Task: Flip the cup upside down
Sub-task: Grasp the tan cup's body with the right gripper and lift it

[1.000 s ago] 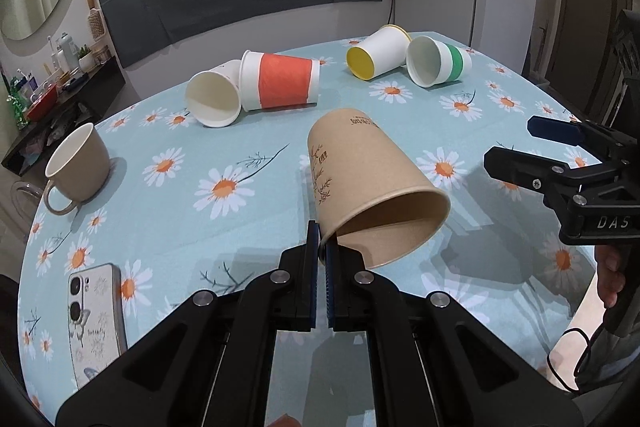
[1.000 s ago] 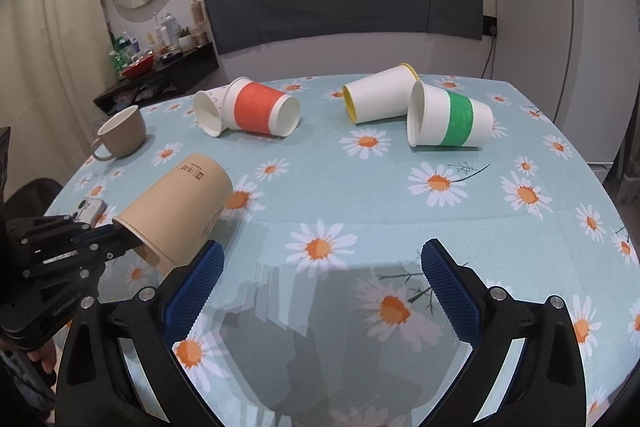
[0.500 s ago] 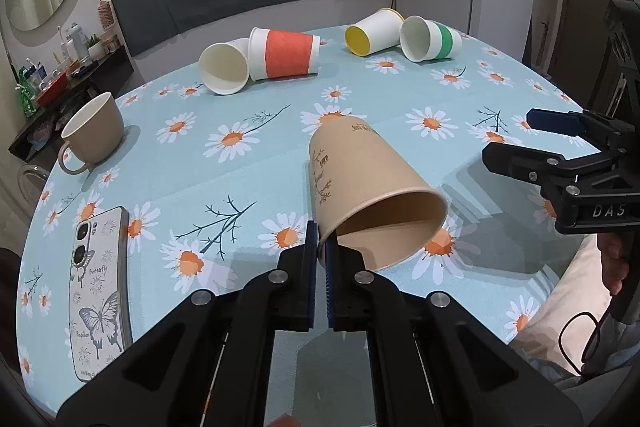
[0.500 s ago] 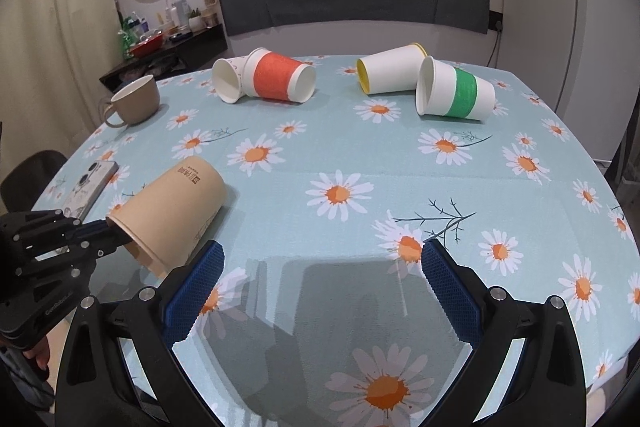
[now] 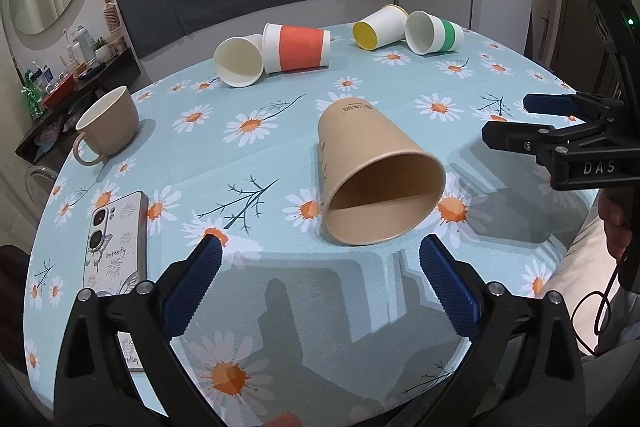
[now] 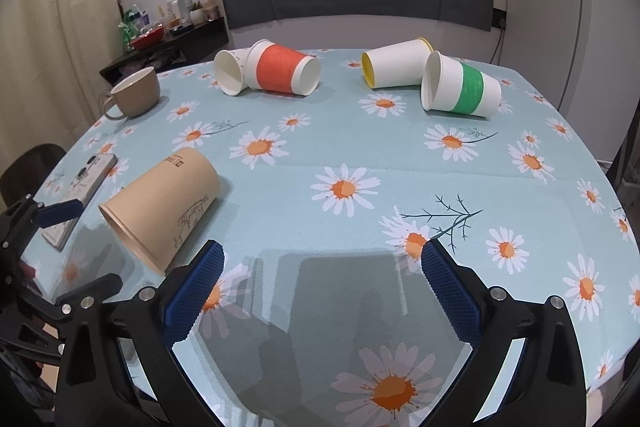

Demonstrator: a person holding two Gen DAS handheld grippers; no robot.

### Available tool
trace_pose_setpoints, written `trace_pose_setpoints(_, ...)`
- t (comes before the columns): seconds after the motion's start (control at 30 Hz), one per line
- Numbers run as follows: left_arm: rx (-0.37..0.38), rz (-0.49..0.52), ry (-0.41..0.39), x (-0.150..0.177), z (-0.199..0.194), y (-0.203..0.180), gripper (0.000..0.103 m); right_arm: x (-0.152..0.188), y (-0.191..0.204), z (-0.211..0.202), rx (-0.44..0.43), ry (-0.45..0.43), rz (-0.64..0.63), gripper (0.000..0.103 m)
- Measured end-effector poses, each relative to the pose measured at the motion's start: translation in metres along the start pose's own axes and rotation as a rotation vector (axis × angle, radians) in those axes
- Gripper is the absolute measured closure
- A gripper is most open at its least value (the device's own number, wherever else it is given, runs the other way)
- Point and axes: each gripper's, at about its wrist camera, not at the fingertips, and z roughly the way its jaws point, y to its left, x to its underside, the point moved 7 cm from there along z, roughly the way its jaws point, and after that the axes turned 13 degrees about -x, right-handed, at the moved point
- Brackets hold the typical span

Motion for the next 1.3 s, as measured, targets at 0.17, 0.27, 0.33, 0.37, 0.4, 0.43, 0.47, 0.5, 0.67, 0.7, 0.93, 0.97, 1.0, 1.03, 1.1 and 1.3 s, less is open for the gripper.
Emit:
trace_pose_setpoints(0.17,-0.050,-0.010,0.015,0.011,0.002,0.020,0.006,0.000,0.001,0.008,0.019,0.032,0.000,0.008)
trace_pose_setpoints(0.27,-0.077,-0.026,0.019,0.016,0.002,0.034,0.006,-0.002,0.004,0.011,0.023,0.043,-0.013,0.008)
trace_pose_setpoints(0.33,-0.088,-0.037,0.023,0.017,0.002,0.043,0.006,-0.005,0.008,0.013,0.030,0.048,-0.026,0.008)
trace_pose_setpoints(0.37,-0.093,-0.043,0.024,0.018,0.002,0.047,0.006,-0.006,0.010,0.013,0.031,0.050,-0.033,0.008)
trace_pose_setpoints(0.4,-0.101,-0.049,0.024,0.019,0.003,0.052,0.006,-0.007,0.012,0.014,0.030,0.054,-0.039,0.008)
trace_pose_setpoints(0.43,-0.107,-0.055,0.024,0.019,0.003,0.055,0.006,-0.009,0.015,0.016,0.026,0.059,-0.045,0.008)
trace_pose_setpoints(0.47,-0.109,-0.062,0.023,0.019,0.004,0.059,0.006,-0.011,0.017,0.017,0.021,0.064,-0.049,0.008)
trace_pose_setpoints(0.5,-0.112,-0.068,0.023,0.019,0.004,0.062,0.006,-0.013,0.020,0.018,0.017,0.070,-0.052,0.008)
trace_pose_setpoints(0.67,-0.105,-0.083,0.023,0.021,0.008,0.070,0.006,-0.023,0.028,0.027,-0.005,0.109,-0.029,0.008)
trace_pose_setpoints(0.7,-0.104,-0.080,0.023,0.021,0.009,0.070,0.006,-0.025,0.029,0.029,-0.019,0.119,-0.015,0.008)
trace_pose_setpoints(0.93,-0.073,-0.052,0.024,0.021,0.017,0.068,0.006,-0.043,0.039,0.050,-0.158,0.226,0.103,0.008)
trace_pose_setpoints(0.97,-0.070,-0.050,0.023,0.020,0.018,0.068,0.006,-0.045,0.041,0.053,-0.177,0.247,0.118,0.008)
trace_pose_setpoints(1.0,-0.065,-0.048,0.024,0.019,0.019,0.068,0.006,-0.047,0.043,0.056,-0.193,0.267,0.134,0.008)
trace_pose_setpoints(1.03,-0.059,-0.047,0.023,0.019,0.020,0.067,0.006,-0.049,0.045,0.059,-0.209,0.287,0.144,0.008)
trace_pose_setpoints(1.1,-0.055,-0.041,0.020,0.017,0.022,0.067,0.006,-0.052,0.049,0.067,-0.248,0.333,0.172,0.008)
trace_pose_setpoints(1.3,-0.021,-0.045,0.027,0.014,0.026,0.067,0.006,-0.054,0.065,0.088,-0.369,0.449,0.268,0.008)
